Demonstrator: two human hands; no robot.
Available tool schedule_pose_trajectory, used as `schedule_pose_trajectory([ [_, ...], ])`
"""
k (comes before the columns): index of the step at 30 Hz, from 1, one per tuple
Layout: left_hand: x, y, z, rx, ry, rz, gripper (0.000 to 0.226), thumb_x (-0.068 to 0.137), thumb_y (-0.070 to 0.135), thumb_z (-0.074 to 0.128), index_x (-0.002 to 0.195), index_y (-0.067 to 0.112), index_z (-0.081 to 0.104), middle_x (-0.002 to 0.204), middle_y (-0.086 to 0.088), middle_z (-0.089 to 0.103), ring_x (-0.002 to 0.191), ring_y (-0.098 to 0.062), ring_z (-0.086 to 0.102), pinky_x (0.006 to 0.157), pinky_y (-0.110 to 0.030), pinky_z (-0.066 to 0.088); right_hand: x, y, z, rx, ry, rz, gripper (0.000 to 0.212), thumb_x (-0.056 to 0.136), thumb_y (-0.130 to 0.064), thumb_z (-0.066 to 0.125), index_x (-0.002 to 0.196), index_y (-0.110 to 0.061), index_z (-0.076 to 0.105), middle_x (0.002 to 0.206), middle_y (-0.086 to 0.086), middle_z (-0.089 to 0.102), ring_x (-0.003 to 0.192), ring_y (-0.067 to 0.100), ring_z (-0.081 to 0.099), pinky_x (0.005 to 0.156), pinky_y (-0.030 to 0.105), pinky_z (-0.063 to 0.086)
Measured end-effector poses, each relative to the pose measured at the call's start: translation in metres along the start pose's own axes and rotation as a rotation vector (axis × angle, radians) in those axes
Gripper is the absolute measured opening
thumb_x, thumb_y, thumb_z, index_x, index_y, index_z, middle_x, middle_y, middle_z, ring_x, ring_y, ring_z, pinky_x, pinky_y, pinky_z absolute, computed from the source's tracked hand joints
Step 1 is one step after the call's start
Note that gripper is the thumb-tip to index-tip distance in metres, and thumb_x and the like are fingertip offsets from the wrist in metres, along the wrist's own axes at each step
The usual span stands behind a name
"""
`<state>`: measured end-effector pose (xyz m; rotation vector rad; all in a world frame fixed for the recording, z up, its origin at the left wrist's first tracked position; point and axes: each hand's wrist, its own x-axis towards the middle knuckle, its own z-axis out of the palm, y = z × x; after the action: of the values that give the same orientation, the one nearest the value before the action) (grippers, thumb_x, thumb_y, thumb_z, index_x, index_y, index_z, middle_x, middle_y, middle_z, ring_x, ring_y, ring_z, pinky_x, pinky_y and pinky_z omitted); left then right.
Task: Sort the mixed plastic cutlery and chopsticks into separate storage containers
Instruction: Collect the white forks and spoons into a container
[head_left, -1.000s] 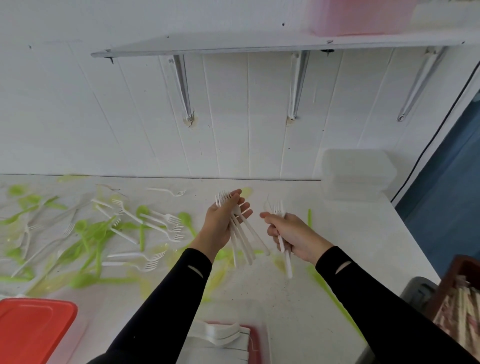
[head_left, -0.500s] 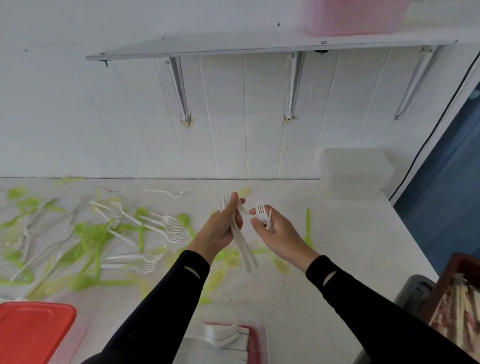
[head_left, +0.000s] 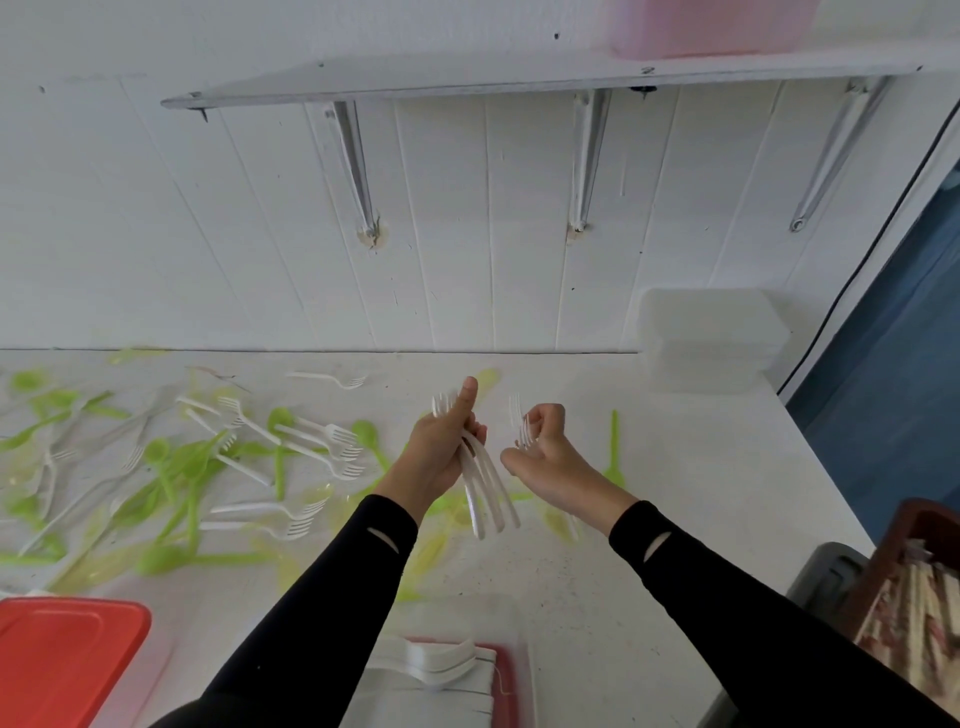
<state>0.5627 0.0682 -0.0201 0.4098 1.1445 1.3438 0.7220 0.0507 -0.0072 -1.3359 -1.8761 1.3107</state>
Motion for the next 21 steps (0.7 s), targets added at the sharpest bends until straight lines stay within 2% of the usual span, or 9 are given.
schedule_pose_trajectory([
  [4, -0.004, -0.006, 0.005, 0.256, -0.178, -0.037, 0.066, 0.062, 0.058, 0.076, 0.096, 0.006, 0.055, 0.070, 0.000, 0.048, 0.056, -0.010, 0.051, 0.068, -0.023, 0.048, 0.002, 0.002, 0.000, -0.048, -0.006, -0.012, 0.021, 0.097, -0.016, 0.045, 0.106, -0.017, 0.026, 0.085, -0.004, 0.031, 0.065, 0.008, 0.033, 0.056, 0.020, 0.031],
  [7, -0.009, -0.009, 0.006, 0.419, -0.305, -0.029, 0.086, 0.058, 0.062, 0.086, 0.105, -0.006, 0.061, 0.088, -0.016, 0.057, 0.082, -0.025, 0.057, 0.084, -0.035, 0.046, 0.004, -0.001, 0.003, 0.021, -0.008, 0.004, 0.020, 0.099, -0.020, 0.046, 0.110, -0.016, 0.029, 0.094, -0.003, 0.042, 0.079, 0.007, 0.046, 0.068, 0.022, 0.040],
  [8, -0.010, -0.009, 0.005, 0.431, -0.341, -0.020, 0.086, 0.060, 0.061, 0.086, 0.108, -0.006, 0.061, 0.096, -0.018, 0.057, 0.089, -0.029, 0.055, 0.088, -0.039, 0.045, 0.004, -0.001, 0.003, 0.032, -0.017, 0.014, 0.021, 0.099, -0.021, 0.046, 0.110, -0.016, 0.029, 0.096, -0.003, 0.043, 0.083, 0.007, 0.048, 0.070, 0.022, 0.041],
  [12, -0.015, -0.008, 0.008, 0.401, -0.372, -0.005, 0.063, 0.067, 0.051, 0.085, 0.102, 0.004, 0.063, 0.098, -0.019, 0.056, 0.094, -0.032, 0.052, 0.088, -0.042, 0.042, 0.003, 0.002, 0.003, -0.002, -0.021, 0.008, 0.018, 0.100, -0.020, 0.046, 0.107, -0.013, 0.031, 0.096, -0.002, 0.041, 0.079, 0.006, 0.046, 0.061, 0.015, 0.039],
  [15, -0.014, -0.007, 0.008, 0.357, -0.312, 0.035, 0.035, 0.088, 0.035, 0.072, 0.097, 0.003, 0.062, 0.095, -0.019, 0.057, 0.091, -0.032, 0.052, 0.080, -0.038, 0.047, 0.003, 0.000, 0.001, 0.000, 0.015, -0.015, 0.009, 0.099, -0.020, 0.047, 0.104, -0.017, 0.039, 0.088, -0.004, 0.042, 0.069, 0.005, 0.049, 0.055, 0.013, 0.042],
  [16, -0.012, -0.006, 0.007, 0.352, -0.296, 0.052, 0.033, 0.091, 0.033, 0.068, 0.099, 0.002, 0.062, 0.093, -0.019, 0.056, 0.088, -0.031, 0.052, 0.077, -0.037, 0.048, 0.002, -0.002, 0.000, 0.028, 0.027, -0.023, 0.006, 0.099, -0.018, 0.047, 0.103, -0.020, 0.043, 0.090, -0.002, 0.047, 0.069, 0.006, 0.053, 0.054, 0.014, 0.045],
  [18, -0.010, -0.005, 0.007, 0.312, -0.255, 0.076, 0.033, 0.094, 0.031, 0.064, 0.102, -0.001, 0.060, 0.087, -0.017, 0.055, 0.079, -0.026, 0.054, 0.073, -0.033, 0.050, 0.002, -0.004, -0.002, 0.093, 0.051, -0.045, 0.014, 0.098, -0.012, 0.046, 0.107, -0.021, 0.051, 0.104, 0.004, 0.057, 0.078, 0.010, 0.062, 0.057, 0.016, 0.051],
  [21, -0.009, -0.005, 0.008, 0.233, -0.181, 0.075, 0.027, 0.099, 0.026, 0.057, 0.101, -0.001, 0.058, 0.082, -0.008, 0.063, 0.076, -0.016, 0.062, 0.076, -0.026, 0.052, 0.001, -0.004, -0.007, 0.161, 0.089, -0.078, 0.020, 0.099, -0.008, 0.047, 0.107, -0.023, 0.059, 0.112, 0.007, 0.059, 0.084, 0.017, 0.066, 0.060, 0.021, 0.056],
])
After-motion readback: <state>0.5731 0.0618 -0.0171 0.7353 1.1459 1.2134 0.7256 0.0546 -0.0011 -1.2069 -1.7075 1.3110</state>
